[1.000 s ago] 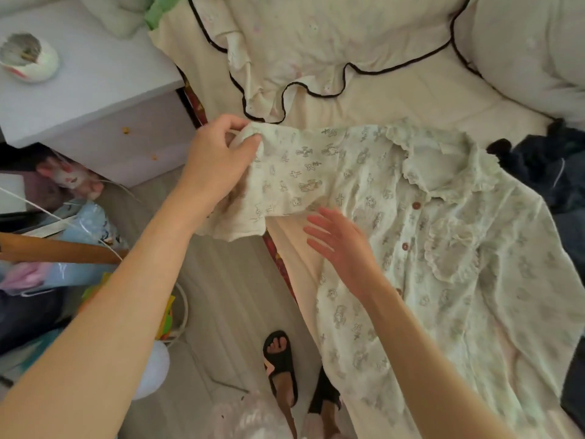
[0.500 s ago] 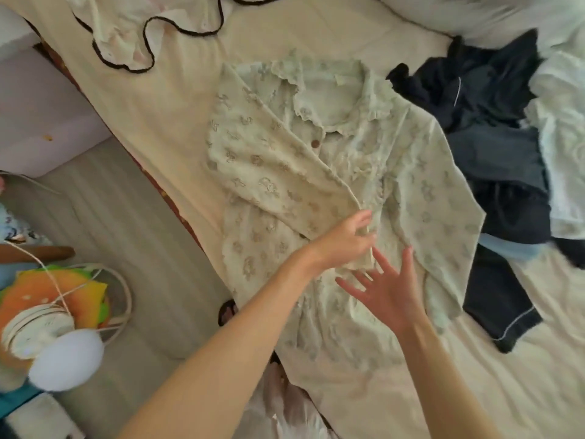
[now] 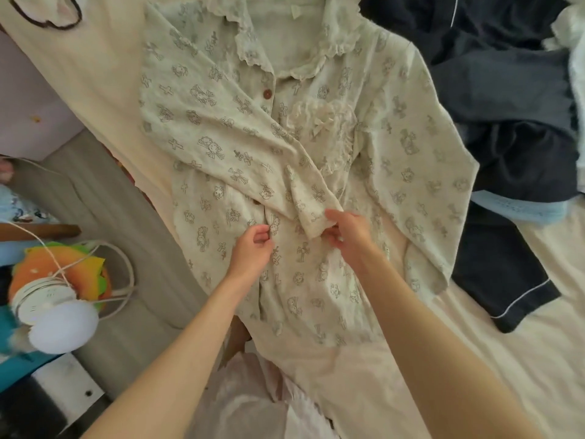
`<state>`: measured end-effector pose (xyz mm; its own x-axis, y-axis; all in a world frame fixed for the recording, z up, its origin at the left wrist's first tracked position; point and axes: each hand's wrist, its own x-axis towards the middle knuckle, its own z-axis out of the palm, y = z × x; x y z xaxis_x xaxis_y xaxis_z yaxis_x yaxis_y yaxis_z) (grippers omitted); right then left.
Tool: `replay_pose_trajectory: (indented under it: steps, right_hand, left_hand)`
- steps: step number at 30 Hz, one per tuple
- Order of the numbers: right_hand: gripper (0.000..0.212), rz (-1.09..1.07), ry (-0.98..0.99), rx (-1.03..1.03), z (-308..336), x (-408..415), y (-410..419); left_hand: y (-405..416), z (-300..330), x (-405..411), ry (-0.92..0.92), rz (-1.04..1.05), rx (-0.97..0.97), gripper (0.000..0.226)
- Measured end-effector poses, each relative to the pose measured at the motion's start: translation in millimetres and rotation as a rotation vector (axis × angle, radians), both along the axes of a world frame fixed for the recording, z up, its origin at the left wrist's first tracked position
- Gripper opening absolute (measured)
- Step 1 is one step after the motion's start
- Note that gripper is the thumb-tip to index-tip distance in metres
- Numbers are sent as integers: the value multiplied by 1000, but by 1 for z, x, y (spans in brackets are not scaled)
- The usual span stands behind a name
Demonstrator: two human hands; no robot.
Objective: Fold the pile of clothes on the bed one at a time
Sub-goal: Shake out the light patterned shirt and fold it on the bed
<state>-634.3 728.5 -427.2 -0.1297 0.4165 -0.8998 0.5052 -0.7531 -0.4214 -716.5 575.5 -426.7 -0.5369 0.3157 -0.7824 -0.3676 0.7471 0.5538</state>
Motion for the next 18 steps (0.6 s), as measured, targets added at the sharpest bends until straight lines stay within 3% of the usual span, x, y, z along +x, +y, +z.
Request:
replay_pose_trajectory:
  steps: [8,12,15,18]
  right_hand:
    - [1,-120,37,267,1,44,38]
    - [13,-125,12,302,-6,62,46]
    - [16,111,-117,461,-8,85,21]
    - [19,507,-250,645,-5,118,-25]
  left_hand:
    - [-2,-8,16,-20,14,7,33]
    - [-32,-8,34,-92,68,-9,29]
    - [-44,-7,50,-195,24,-13,35]
    - [-34,-7,70,-227,-105,-5,45]
